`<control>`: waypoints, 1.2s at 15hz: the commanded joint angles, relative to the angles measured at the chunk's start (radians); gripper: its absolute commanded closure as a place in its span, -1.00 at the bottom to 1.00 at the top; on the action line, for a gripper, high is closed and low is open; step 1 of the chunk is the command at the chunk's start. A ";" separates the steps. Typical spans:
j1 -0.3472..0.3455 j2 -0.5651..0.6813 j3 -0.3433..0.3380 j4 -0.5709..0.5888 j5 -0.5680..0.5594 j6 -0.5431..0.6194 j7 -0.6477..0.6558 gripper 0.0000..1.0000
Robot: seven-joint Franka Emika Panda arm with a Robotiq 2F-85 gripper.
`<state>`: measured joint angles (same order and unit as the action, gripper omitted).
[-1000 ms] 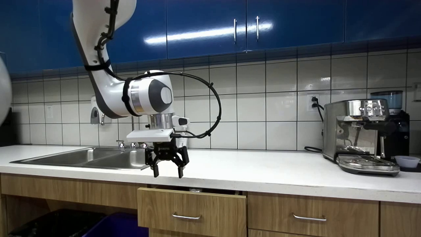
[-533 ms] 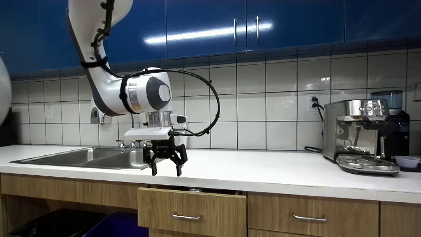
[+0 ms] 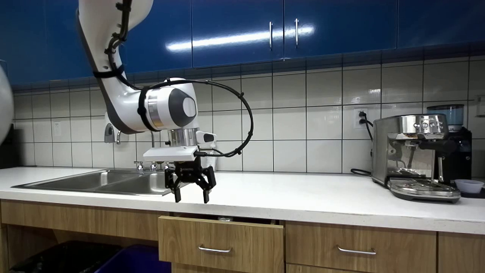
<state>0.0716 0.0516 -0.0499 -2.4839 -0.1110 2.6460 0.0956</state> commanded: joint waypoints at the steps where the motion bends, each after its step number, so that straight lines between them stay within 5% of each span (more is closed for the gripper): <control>1: -0.020 0.000 0.020 0.001 -0.001 -0.002 0.000 -1.00; 18: -0.016 -0.041 0.029 -0.013 0.005 -0.011 -0.011 -1.00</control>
<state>0.0715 0.0505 -0.0451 -2.4839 -0.1114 2.6481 0.0955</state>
